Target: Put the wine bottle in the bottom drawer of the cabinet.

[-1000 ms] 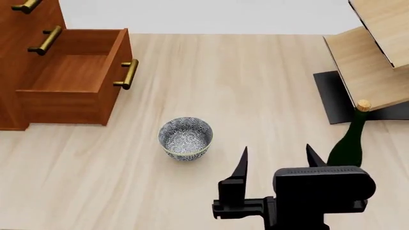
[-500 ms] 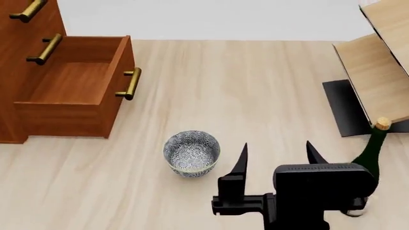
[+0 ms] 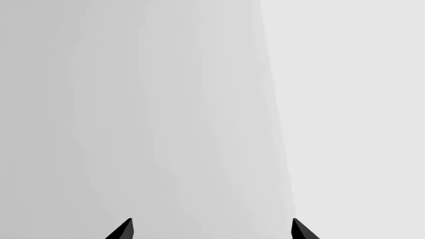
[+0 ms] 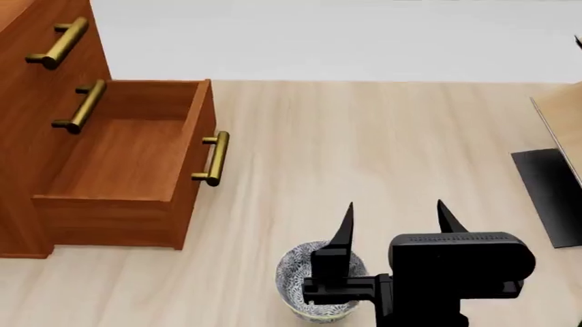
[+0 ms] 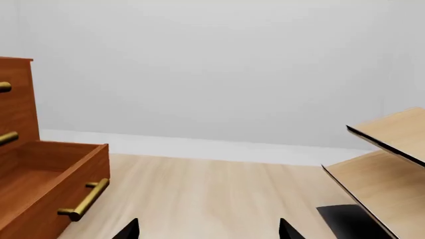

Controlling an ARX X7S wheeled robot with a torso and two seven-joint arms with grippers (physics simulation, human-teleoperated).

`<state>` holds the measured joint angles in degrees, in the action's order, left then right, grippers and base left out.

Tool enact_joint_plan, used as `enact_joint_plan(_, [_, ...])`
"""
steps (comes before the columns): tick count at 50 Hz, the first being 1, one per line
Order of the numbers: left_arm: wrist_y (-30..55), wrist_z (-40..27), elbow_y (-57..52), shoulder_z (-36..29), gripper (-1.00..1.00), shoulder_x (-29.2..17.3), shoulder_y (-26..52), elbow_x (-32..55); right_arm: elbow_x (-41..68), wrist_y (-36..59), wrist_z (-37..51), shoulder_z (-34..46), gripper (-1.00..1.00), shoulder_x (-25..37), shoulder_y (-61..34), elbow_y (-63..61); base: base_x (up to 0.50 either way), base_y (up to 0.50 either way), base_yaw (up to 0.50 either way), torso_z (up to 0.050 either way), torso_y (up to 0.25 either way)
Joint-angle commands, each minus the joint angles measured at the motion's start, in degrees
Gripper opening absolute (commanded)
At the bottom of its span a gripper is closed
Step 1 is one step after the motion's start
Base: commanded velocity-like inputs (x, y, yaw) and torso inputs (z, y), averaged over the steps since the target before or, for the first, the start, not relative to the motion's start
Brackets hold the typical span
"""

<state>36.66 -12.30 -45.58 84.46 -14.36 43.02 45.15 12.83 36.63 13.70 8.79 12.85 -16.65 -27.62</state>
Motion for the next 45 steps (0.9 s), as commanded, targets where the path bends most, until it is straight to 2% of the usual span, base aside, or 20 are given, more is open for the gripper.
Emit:
enact_joint_plan(1, [-0.48,0.26,0.21,-0.25,1.00,0.20,-0.46,-0.61,0.05,0.11,0.45,0.45,1.00,0.23,-0.09,-0.33,0.24,0.23,0.00,0.000,0.000])
enact_joint_plan(22, [-0.35,-0.15,0.23,-0.97,1.00,0.02,-1.03,-0.95,1.06,0.13,0.89,0.07,1.00,0.49,-0.47,0.12,0.23,0.20,0.00,0.000,0.000])
enact_joint_plan(45, [-0.17,-0.72,-0.03,-1.29,1.00,-0.24,-1.53,-0.73,1.94,0.13,1.39,-0.07,1.00,0.99,-0.28,-0.17,0.23,0.02,0.00,0.000,0.001])
